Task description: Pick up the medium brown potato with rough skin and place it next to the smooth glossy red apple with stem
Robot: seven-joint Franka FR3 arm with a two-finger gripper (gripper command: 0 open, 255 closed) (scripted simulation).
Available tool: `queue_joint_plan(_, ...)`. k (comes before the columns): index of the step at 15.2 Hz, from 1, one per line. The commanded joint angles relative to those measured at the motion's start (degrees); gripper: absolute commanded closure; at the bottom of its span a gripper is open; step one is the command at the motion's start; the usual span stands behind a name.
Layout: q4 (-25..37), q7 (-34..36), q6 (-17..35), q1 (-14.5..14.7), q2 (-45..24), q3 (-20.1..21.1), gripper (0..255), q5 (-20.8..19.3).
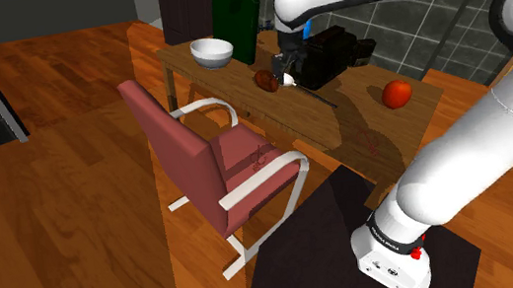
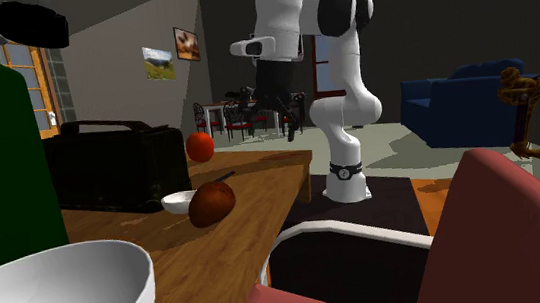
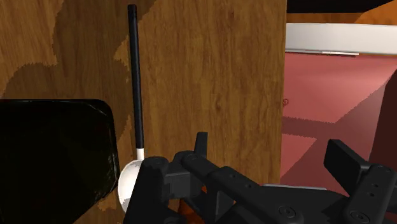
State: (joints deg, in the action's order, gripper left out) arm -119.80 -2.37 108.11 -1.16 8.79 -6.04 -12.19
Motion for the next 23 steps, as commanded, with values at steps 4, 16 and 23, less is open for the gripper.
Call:
queue_joint_plan(4,7.66,-0.35,3.95,-0.28,-10.49,-0.19,0,-3.02)
queue_joint_plan(16,18.41,-1.1,9.81,-1.26,-25.34,-1.19,0,-6.76)
queue_joint_plan(23,17.5,-1.01,11.52,-1.58,-26.07,-1.37,0,-6.9)
